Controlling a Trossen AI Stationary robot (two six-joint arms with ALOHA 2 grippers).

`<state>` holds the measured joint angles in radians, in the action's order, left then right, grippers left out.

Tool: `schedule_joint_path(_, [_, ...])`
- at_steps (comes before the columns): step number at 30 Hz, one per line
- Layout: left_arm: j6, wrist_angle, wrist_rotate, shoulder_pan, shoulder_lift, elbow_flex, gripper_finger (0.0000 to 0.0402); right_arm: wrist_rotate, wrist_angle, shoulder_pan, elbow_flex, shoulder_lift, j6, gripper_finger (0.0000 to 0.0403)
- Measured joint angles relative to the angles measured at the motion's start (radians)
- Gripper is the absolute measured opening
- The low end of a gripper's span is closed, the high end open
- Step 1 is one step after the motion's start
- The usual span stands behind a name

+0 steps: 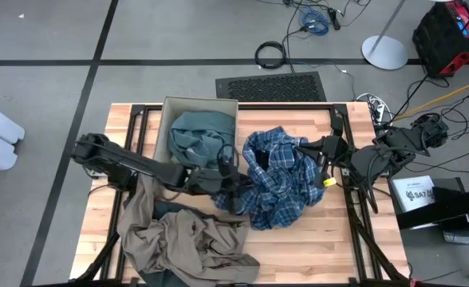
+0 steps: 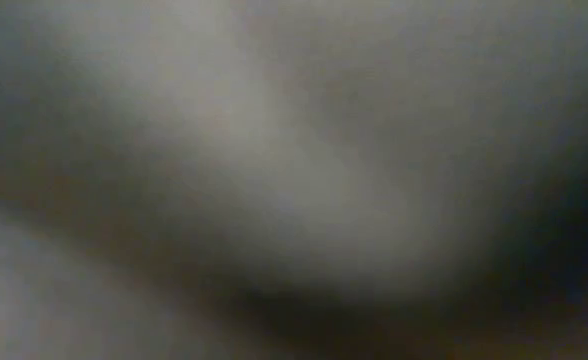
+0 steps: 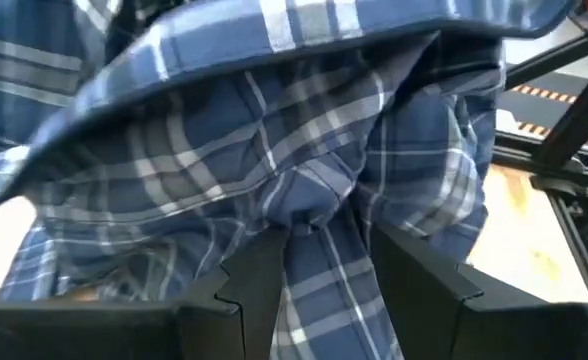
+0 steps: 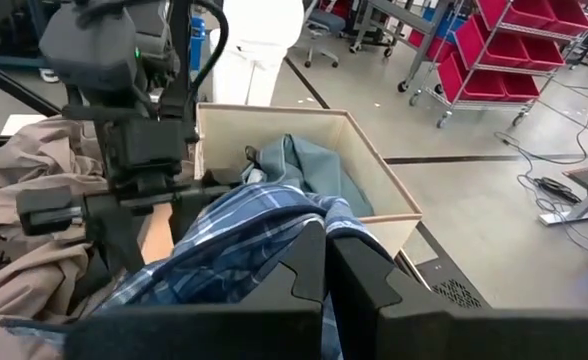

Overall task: Sort clothes
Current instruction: Put the blue long sleeve into the white laundry bin

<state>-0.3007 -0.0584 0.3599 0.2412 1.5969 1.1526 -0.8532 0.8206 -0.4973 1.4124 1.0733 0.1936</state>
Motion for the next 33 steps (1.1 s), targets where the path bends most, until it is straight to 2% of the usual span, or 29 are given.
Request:
schedule_joint_path(4, [0.013,-0.071,-0.019,0.000,0.021,0.000,0.0166,0.000,0.008,0.000,0.000,0.000,0.002,0.0000])
schedule_joint_path(7, [0.021,-0.114,0.004,0.001,0.015,0.001,0.0177,0.000,0.024,0.000,0.000,0.000,0.004,0.0000])
schedule_joint_path(11, [-0.018,-0.119,0.052,-0.010,0.009,0.001,0.0200,-0.009,0.024,0.000,0.000,0.000,0.004,0.0000])
schedule_joint_path(17, [-0.083,-0.086,0.038,-0.041,0.010,0.001,0.0234,-0.010,0.025,0.000,0.000,0.000,0.004,0.0000])
schedule_joint_path(33, [-0.086,-0.119,0.067,-0.099,0.024,0.001,0.0238,-0.010,-0.022,0.000,0.000,0.000,-0.006,0.0000])
